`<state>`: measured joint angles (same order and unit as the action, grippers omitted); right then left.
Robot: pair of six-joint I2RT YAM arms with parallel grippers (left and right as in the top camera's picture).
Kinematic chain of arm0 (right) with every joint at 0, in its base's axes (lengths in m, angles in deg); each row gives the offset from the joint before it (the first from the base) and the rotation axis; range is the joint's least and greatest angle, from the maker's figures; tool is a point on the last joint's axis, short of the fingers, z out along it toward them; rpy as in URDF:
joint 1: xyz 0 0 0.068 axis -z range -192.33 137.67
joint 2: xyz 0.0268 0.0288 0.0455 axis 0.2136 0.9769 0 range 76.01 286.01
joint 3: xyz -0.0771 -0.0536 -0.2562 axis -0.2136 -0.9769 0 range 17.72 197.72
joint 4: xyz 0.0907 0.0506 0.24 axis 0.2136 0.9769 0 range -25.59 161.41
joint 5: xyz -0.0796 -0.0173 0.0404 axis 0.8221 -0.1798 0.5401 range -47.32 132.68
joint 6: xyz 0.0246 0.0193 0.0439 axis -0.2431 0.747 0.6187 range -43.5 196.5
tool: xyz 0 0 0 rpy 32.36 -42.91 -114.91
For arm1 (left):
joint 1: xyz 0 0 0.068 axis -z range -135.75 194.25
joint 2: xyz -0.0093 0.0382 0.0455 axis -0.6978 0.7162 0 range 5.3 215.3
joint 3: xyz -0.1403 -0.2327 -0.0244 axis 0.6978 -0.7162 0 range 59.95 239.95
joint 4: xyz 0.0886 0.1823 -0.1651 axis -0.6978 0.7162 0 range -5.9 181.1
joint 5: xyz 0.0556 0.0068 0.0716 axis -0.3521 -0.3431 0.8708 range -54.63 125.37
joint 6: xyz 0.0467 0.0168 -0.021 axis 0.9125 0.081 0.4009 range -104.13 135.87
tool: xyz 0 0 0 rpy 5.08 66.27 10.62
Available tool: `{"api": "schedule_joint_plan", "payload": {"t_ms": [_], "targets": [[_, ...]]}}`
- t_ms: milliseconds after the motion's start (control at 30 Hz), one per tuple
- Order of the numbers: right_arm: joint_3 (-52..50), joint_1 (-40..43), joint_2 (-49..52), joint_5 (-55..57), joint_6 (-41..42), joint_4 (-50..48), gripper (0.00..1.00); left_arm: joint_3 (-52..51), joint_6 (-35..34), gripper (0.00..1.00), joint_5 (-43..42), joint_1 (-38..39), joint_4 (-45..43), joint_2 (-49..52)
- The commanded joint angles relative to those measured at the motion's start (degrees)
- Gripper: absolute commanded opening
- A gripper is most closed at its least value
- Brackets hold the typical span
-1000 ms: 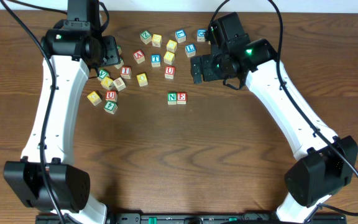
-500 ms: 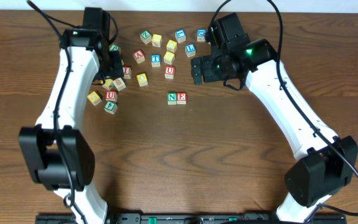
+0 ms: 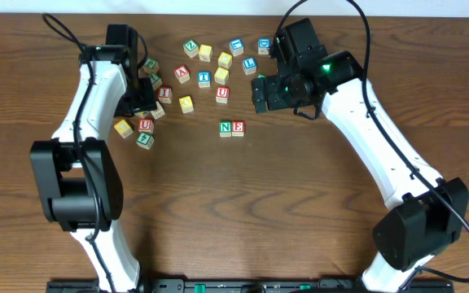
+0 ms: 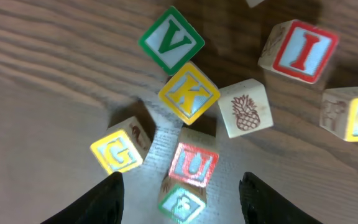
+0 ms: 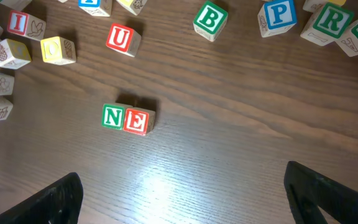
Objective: Spell out NEURIPS
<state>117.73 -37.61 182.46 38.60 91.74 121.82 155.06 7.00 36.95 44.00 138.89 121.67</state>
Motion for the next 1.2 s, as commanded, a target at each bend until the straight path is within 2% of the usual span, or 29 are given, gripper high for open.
{"api": "schedule_joint_plan", "payload": {"t_ms": [0, 200, 367, 733, 967, 1167], "targets": [[0.4, 0.3, -0.4, -0.2, -0.5, 0.1, 0.98, -0.9, 2.3, 0.59, -2.5, 0.2, -0.7, 2.3], [0.4, 0.3, -0.4, -0.1, -0.5, 0.2, 0.98, -1.2, 2.4, 0.58, -2.5, 0.4, -0.3, 4.0], [0.4, 0.3, -0.4, -0.1, -0.5, 0.3, 0.98, -2.9, 2.4, 0.52, -2.3, 0.4, 0.0, 4.0], [0.4, 0.3, -0.4, -0.1, -0.5, 0.7, 0.98, -7.3, 2.4, 0.52, -2.0, 0.4, -6.1, 4.0], [0.4, 0.1, -0.4, -0.1, -0.5, 0.7, 0.98, -7.4, 2.4, 0.41, -2.0, 0.4, -7.0, 4.0], [0.4, 0.1, -0.4, -0.1, -0.5, 0.7, 0.98, -9.8, 2.4, 0.4, -2.0, 0.4, -10.0, 4.0]]}}
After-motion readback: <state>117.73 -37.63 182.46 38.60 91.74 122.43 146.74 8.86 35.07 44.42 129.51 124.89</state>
